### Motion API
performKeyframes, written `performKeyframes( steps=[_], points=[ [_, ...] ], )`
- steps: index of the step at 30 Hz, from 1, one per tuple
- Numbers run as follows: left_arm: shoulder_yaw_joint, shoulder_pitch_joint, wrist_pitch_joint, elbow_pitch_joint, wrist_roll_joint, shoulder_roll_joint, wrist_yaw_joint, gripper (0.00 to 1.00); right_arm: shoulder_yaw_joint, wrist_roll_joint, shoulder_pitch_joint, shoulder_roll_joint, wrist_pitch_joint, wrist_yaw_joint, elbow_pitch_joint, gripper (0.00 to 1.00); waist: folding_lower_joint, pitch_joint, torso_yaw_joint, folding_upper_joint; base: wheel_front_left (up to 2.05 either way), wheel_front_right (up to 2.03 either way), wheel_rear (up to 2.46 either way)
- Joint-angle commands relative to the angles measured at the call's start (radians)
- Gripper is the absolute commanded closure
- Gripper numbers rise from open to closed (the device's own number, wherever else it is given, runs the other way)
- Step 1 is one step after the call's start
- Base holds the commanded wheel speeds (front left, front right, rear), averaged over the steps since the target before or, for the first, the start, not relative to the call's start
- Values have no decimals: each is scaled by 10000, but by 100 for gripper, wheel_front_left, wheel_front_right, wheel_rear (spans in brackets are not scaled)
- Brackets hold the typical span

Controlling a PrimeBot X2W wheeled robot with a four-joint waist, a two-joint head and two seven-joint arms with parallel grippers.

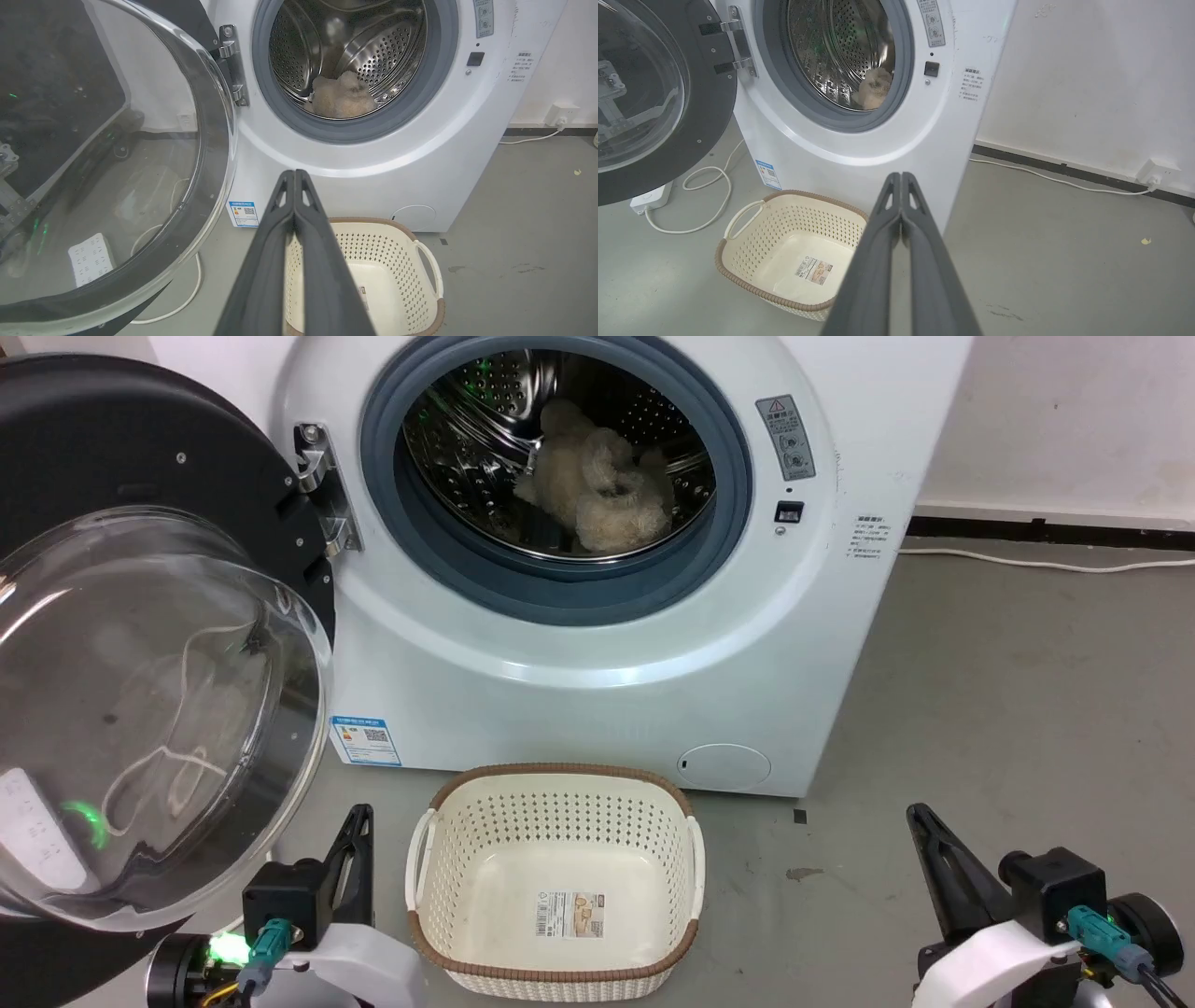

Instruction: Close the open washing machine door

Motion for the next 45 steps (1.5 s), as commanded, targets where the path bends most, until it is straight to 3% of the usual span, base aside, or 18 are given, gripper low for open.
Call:
performKeyframes(
  steps=[1, 4, 5, 25, 45],
  points=[
    [5, -86, 1, -41, 26, 1, 28, 100, -3, -22, -117, 43, 3, 8, -57, 100, 0, 0, 0, -1, 0, 0, 0],
    [5, -86, 1, -41, 26, 1, 28, 100, -3, -22, -117, 43, 3, 8, -57, 100, 0, 0, 0, -1, 0, 0, 0],
    [0, 0, -2, 0, 0, 0, 0, 0, 2, 0, 0, 0, 0, 0, 0, 0, 0, 0, 0, -1, 0, 0, 0],
    [-251, -67, -346, 184, -53, 1, -27, 0, -122, 127, 113, -22, -340, 1, 58, 0, 0, -37, 184, -1, 0, 0, 0],
    [-482, 3, -763, 325, -108, 97, -102, 0, 304, 341, 238, -116, -761, 2, 299, 0, 0, -231, 1358, -1, 0, 0, 0]
  ],
)
